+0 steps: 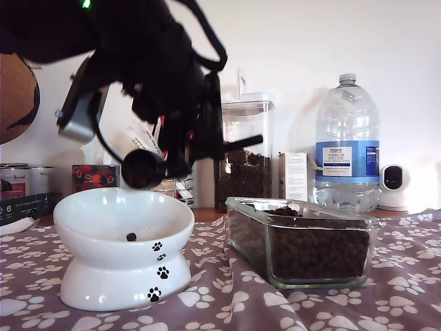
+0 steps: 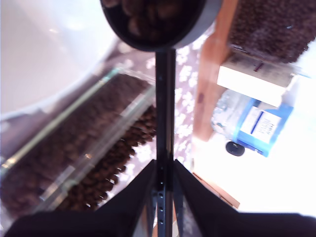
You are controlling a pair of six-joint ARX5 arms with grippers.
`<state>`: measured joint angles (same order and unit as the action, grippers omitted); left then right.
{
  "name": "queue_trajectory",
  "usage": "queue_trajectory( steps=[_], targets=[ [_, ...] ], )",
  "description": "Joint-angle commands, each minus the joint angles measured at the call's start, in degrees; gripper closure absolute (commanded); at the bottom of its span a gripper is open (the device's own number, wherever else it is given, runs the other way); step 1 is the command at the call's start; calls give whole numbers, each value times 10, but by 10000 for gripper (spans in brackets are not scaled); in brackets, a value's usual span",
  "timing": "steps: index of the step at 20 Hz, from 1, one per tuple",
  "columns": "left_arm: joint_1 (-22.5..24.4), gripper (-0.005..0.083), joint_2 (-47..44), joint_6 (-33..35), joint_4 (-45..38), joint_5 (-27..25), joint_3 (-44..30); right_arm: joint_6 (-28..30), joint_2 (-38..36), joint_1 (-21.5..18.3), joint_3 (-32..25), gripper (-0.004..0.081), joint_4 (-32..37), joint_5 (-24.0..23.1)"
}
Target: Measure one spoon of cat food and pour it into the food bowl
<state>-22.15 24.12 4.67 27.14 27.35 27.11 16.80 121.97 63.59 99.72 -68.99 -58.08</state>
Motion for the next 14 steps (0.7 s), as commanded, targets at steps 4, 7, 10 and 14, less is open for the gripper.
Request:
queue_trajectory(
  steps=[4,7,10,14],
  targets=[
    [-1,793,1,-1,-14,-2,3,-3,11,5,-18,783,4,-42],
    [-1,793,1,-1,-14,-2,3,-4,11,5,-24,783,6,-55],
    [-1,793,1,-1,-14,-2,3,-4,11,5,-38,783,5,-79],
    [-1,793,-24,3,-11,-54,18,-5,11,5,-57,783,5,-85]
  ],
)
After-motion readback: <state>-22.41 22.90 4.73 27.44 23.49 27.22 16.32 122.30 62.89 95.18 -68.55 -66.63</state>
